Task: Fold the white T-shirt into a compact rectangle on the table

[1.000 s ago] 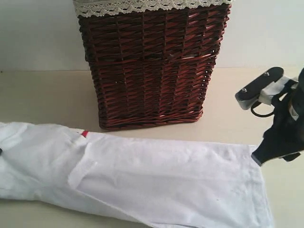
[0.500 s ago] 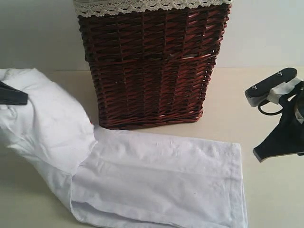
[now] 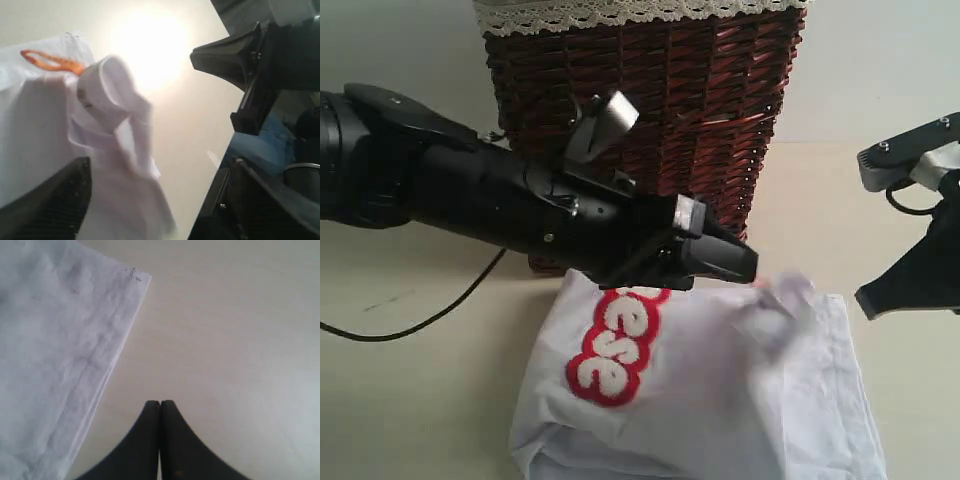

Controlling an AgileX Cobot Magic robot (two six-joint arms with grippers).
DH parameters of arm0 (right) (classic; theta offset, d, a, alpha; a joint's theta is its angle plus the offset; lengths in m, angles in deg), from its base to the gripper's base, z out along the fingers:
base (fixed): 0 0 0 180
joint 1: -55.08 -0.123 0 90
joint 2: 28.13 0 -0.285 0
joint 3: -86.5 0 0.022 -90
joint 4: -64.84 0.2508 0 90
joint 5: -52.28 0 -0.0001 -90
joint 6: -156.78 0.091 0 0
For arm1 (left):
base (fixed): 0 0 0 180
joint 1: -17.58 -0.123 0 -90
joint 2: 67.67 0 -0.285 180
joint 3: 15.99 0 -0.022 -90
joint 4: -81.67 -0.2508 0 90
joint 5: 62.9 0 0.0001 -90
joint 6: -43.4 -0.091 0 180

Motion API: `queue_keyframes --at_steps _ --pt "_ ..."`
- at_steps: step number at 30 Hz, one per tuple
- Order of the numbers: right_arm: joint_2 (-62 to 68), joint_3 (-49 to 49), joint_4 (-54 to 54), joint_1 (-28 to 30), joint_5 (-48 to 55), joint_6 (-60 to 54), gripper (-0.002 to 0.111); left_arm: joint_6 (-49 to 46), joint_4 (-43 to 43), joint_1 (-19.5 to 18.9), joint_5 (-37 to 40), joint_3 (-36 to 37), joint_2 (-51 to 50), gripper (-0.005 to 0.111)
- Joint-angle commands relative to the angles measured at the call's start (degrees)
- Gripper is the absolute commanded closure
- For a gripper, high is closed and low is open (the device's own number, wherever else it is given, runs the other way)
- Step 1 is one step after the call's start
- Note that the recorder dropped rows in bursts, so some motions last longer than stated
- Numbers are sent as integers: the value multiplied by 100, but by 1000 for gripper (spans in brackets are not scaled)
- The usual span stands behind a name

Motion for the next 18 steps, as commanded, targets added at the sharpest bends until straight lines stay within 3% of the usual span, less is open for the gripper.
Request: queue_keyframes --at_steps 1,3,4,5,7,10,18 --pt "-324 13 -83 24 44 -55 108 182 -256 -41 282 -301 -31 46" --pt "-336 13 -19 24 92 -97 108 182 -720 -259 335 -335 53 74" --pt "-326 13 179 24 120 -268 108 182 -1015 -369 393 -335 64 82" --pt "-326 13 668 24 131 -905 108 182 -1534 -528 603 -335 64 93" --pt "-326 13 1496 24 144 -1814 108 392 -2295 -699 776 -335 54 100" --pt "-182 13 2375 24 133 -2343 108 872 -3190 -862 1002 -335 54 99" --pt "649 13 3475 24 67 -1846 108 1140 -3689 -1029 1759 -335 54 68"
